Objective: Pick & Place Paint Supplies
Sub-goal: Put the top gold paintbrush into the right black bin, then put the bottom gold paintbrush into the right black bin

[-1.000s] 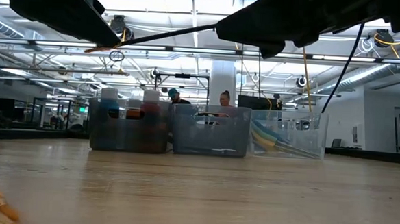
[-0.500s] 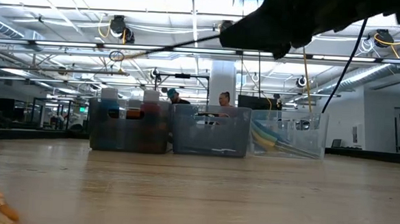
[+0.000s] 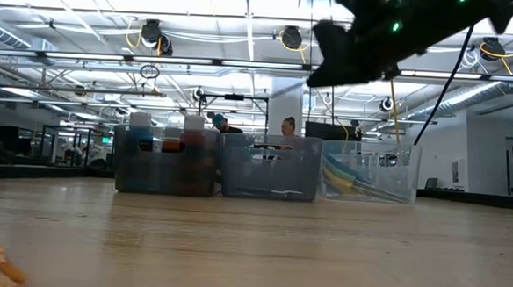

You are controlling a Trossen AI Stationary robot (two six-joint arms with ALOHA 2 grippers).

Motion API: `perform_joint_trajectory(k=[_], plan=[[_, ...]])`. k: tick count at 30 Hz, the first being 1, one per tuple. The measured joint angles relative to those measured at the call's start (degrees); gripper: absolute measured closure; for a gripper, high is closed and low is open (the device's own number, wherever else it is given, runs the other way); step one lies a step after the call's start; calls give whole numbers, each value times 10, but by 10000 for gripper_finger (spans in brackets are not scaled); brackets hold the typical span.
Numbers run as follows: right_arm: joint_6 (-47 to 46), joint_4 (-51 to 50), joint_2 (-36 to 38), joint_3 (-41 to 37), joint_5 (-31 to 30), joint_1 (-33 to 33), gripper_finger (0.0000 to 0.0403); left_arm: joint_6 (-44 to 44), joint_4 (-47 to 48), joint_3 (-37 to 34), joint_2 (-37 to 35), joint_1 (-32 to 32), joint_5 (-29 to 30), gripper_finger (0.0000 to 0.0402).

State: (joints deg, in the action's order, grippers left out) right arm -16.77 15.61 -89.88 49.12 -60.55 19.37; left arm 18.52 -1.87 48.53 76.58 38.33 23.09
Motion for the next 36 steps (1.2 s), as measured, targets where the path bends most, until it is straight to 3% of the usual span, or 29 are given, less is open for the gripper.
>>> perform_joint_trajectory(k=[3, 10, 14, 20, 23, 27, 31, 36], plan=[[-43, -45, 0, 0, 40, -34, 402, 0, -1, 0, 0, -1, 5, 355], [-51, -44, 0, 0, 102, -76, 387, 0, 0, 0, 0, -1, 5, 355], [-51, -43, 0, 0, 146, -95, 343, 0, 0, 0, 0, -1, 4, 355], [-48, -31, 0, 0, 220, -107, 246, 0, 0, 0, 0, -1, 4, 355], [-34, -21, 0, 0, 241, -105, 211, -1, 1, 0, 0, -1, 4, 355], [16, 45, 0, 0, 318, -88, 185, 2, 1, 0, 0, -1, 4, 355], [48, 111, 0, 0, 399, -60, 180, 40, 4, -1, 4, 0, -2, 355], [55, 147, 0, 0, 445, -12, 191, 51, 2, -9, 43, 4, -69, 355]])
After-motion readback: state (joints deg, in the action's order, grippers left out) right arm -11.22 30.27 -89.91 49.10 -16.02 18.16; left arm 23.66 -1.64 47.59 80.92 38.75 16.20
